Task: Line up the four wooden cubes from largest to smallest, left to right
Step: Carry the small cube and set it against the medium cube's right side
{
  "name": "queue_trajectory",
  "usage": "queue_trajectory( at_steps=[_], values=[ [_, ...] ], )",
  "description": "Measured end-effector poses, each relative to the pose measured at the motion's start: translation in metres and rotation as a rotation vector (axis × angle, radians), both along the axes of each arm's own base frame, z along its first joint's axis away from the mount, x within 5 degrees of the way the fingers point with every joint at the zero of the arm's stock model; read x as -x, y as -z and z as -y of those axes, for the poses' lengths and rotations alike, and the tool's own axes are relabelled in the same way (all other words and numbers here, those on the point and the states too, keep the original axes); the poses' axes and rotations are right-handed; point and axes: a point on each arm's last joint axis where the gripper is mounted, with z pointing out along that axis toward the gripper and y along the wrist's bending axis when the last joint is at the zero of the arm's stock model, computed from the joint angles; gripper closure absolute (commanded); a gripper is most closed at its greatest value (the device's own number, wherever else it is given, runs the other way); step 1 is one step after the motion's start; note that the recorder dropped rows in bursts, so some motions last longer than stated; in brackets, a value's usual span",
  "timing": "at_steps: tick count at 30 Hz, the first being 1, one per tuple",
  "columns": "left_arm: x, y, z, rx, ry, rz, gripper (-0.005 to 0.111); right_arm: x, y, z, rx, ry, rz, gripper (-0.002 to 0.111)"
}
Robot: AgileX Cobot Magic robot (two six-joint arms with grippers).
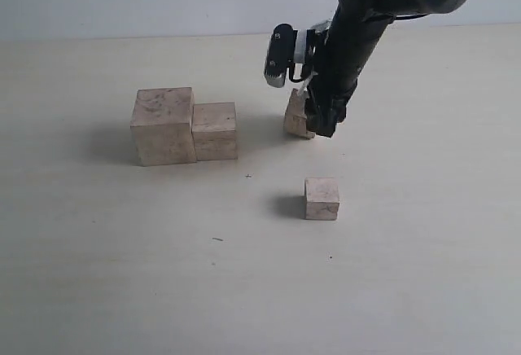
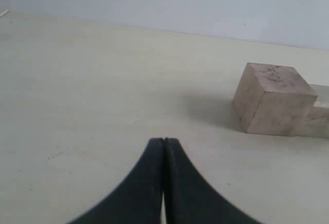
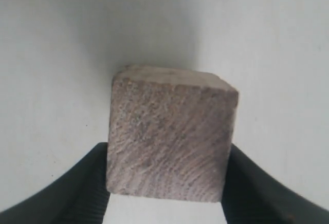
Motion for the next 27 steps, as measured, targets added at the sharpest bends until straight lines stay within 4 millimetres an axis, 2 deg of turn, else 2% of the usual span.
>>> queue_trajectory(
  at_steps=[5,8,14,27],
  values=[
    [0.000,0.000,0.000,0.000,0.000,0.000,0.107,0.008,-0.001,-0.009,-0.053,-0.303,-0.018,0.108],
    [0.000,0.000,0.000,0.000,0.000,0.000,0.107,0.011,-0.001,-0.013,-0.081,-0.422,-0.011,0.108],
    [0.000,0.000,0.000,0.000,0.000,0.000,0.107,0.006,0.010,-0.017,-0.112,-0.404,0.025,0.108],
    [0.000,0.000,0.000,0.000,0.000,0.000,0.107,0.005,0.011,-0.025,-0.188,-0.340,-0.049,0.108]
  ],
)
